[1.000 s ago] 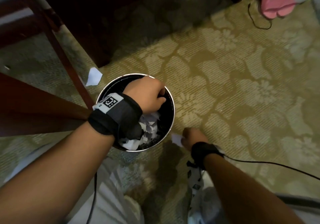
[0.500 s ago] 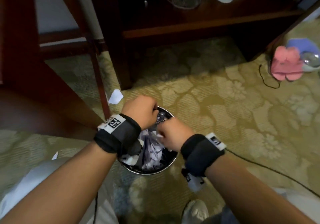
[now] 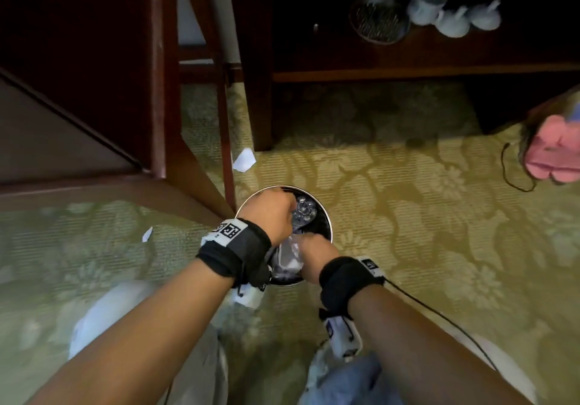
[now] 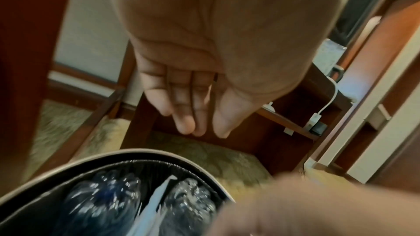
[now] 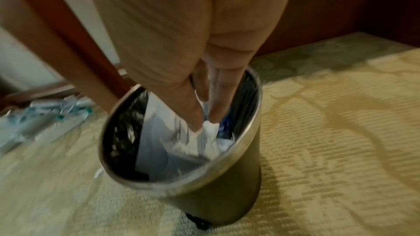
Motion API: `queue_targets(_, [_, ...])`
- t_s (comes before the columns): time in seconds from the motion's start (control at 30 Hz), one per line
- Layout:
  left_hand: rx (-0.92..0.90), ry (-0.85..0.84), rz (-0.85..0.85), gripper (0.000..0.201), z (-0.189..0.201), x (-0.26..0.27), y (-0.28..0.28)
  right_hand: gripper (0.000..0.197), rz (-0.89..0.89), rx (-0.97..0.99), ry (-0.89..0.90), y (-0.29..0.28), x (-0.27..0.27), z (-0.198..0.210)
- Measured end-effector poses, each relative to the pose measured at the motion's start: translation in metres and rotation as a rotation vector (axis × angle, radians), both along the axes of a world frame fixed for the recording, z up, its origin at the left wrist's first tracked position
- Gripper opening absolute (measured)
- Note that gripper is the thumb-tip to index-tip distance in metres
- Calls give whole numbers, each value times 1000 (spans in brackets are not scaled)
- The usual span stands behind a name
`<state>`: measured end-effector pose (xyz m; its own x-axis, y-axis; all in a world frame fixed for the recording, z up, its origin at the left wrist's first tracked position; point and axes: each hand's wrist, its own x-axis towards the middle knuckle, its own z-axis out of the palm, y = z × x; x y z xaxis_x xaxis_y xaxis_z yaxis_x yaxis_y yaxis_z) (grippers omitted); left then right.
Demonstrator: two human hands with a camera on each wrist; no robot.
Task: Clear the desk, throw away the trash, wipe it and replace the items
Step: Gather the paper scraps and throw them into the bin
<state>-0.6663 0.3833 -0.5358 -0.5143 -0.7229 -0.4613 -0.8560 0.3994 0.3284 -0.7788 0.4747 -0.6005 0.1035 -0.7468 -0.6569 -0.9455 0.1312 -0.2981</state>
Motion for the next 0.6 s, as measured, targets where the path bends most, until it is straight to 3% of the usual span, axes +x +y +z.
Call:
queue_targets(0.13, [102, -25, 16, 26, 73, 8, 18, 31, -279, -84, -95, 2, -20, 100])
queue_targets(0.27, [193, -39, 45, 27, 178, 23, 43, 20, -428, -92, -162, 17, -20, 227])
queue_targets(0.47, [185, 35, 119, 28, 369, 48, 73, 17, -331, -107, -164, 18, -1, 439])
queue_targets(0.6, [75, 20, 149, 25, 455, 72, 73, 14, -229, -162, -89, 5, 22, 536])
